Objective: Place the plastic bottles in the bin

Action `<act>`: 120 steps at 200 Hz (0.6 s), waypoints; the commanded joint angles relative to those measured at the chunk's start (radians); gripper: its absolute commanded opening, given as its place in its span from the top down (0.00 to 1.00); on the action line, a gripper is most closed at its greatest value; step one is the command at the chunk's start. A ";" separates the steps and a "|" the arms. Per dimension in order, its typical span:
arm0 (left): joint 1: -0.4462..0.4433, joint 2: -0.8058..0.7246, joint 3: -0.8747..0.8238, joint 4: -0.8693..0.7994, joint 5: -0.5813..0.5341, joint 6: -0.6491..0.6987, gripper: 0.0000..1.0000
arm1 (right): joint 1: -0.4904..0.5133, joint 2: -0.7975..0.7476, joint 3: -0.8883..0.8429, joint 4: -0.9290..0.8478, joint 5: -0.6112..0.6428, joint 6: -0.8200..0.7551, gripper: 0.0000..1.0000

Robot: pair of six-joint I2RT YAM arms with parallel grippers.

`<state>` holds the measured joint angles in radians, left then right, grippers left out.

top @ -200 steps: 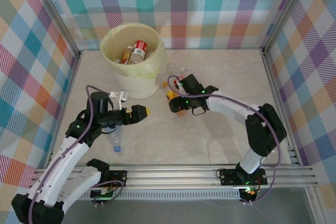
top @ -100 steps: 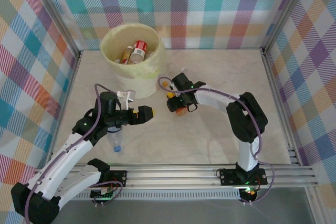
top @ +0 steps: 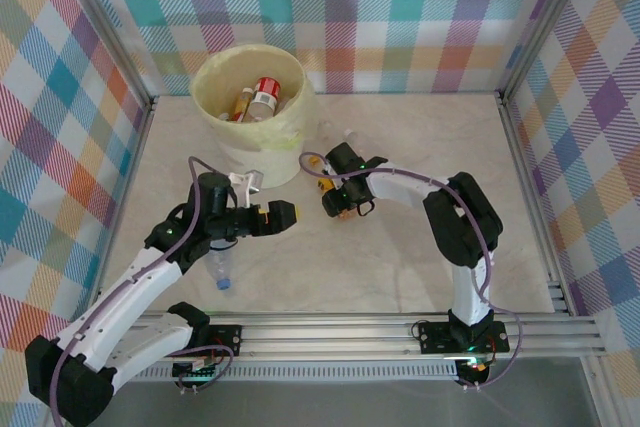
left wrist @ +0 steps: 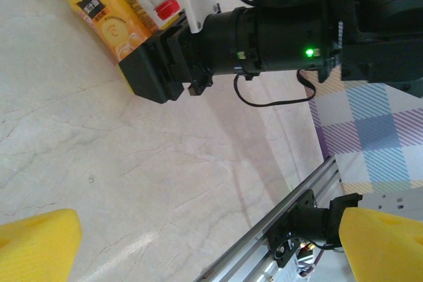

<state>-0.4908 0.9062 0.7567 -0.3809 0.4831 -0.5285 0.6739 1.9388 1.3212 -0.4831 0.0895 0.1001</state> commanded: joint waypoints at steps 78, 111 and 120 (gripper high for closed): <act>-0.049 0.067 -0.012 0.198 -0.021 -0.111 0.00 | -0.002 -0.507 -0.312 0.088 -0.307 0.205 0.39; -0.087 0.121 -0.015 0.340 0.002 -0.178 0.00 | 0.000 -0.652 -0.392 0.156 -0.463 0.282 0.40; -0.098 0.137 -0.012 0.362 -0.006 -0.188 0.00 | 0.001 -0.675 -0.400 0.167 -0.510 0.297 0.40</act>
<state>-0.5564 1.0153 0.7521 -0.1570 0.4660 -0.6590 0.6735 1.3342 0.9466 -0.3920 -0.2451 0.3183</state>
